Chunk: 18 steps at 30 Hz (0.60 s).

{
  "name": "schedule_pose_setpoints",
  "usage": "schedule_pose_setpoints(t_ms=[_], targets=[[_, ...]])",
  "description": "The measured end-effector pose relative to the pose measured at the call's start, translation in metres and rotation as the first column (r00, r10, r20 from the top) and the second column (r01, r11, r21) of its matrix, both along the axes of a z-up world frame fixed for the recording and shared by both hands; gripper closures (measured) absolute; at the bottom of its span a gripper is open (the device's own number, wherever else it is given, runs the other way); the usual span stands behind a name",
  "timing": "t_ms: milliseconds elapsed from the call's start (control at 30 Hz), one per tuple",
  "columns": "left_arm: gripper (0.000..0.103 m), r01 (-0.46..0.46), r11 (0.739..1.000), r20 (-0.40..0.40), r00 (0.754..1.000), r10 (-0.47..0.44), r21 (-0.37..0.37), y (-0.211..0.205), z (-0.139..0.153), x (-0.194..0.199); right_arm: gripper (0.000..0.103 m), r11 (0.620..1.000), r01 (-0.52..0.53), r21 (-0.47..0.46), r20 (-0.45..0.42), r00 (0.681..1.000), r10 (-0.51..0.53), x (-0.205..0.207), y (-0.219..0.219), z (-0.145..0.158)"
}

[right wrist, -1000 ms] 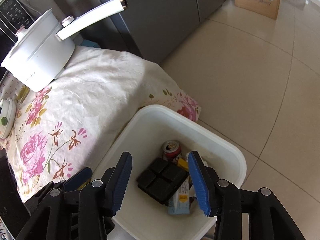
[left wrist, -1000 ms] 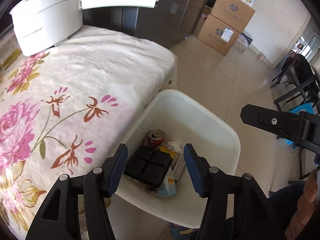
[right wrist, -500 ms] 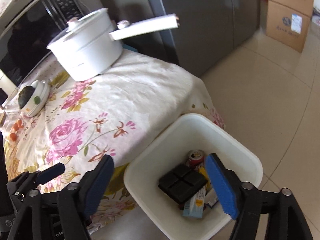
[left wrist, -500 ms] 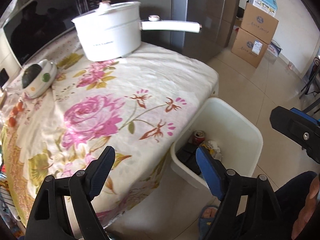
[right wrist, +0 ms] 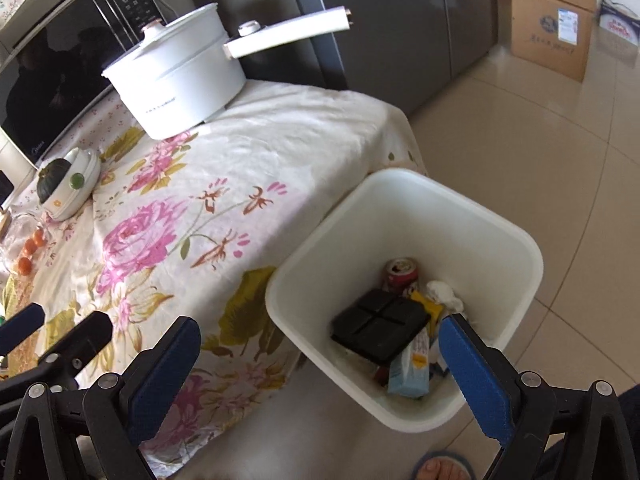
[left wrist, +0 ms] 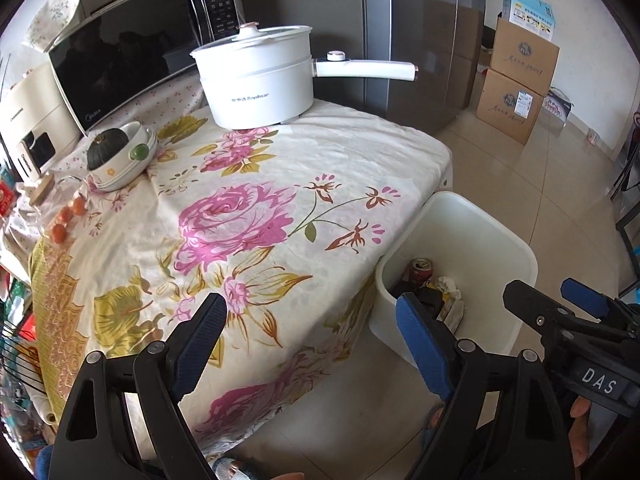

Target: Collect trash

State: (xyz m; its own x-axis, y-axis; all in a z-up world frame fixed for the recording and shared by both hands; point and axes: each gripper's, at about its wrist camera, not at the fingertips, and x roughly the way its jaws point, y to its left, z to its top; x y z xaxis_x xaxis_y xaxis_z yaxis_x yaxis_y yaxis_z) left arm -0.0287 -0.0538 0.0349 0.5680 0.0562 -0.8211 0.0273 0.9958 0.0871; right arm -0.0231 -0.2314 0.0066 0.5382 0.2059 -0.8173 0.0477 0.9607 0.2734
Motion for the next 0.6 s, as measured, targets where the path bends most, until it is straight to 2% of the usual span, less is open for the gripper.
schedule_pose_setpoints(t_ms=[167, 300, 600], targets=[[0.015, 0.028, 0.999, -0.009, 1.000, -0.027, 0.017, -0.005, -0.004, 0.001, 0.004, 0.996, 0.084, -0.014, -0.014, 0.996, -0.084, -0.004, -0.012, -0.011], [0.015, 0.025, 1.000, -0.010, 1.000, -0.025, 0.012, -0.006, -0.005, 0.003, 0.004, 0.997, 0.073, -0.006, -0.049, 0.996, -0.073, 0.000, -0.012, -0.018], [0.015, 0.017, 1.000, -0.012, 1.000, -0.017, -0.005, -0.003, -0.004, 0.005, 0.004, 0.999, 0.037, -0.027, -0.015, 0.999, -0.037, -0.001, -0.002, -0.011]])
